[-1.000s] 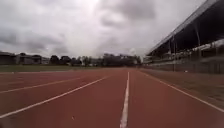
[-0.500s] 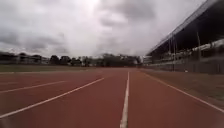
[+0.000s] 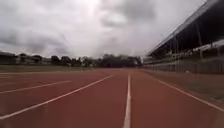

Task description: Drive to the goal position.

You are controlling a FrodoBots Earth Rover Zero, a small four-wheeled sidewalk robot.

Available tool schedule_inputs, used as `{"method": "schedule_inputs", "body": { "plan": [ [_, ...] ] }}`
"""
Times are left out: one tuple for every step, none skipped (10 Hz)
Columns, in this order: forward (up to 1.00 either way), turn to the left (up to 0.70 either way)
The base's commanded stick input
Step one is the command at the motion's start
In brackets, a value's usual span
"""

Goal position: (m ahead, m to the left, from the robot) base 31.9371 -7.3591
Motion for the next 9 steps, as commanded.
{"method": "schedule_inputs", "body": {
  "plan": [
    [0.7,0.0],
    [0.7,0.0],
    [0.7,0.0],
    [0.7,0.0],
    [0.7,0.0],
    [0.7,0.0],
    [0.7,0.0],
    [0.7,0.0],
    [0.7,0.0]
  ]
}}
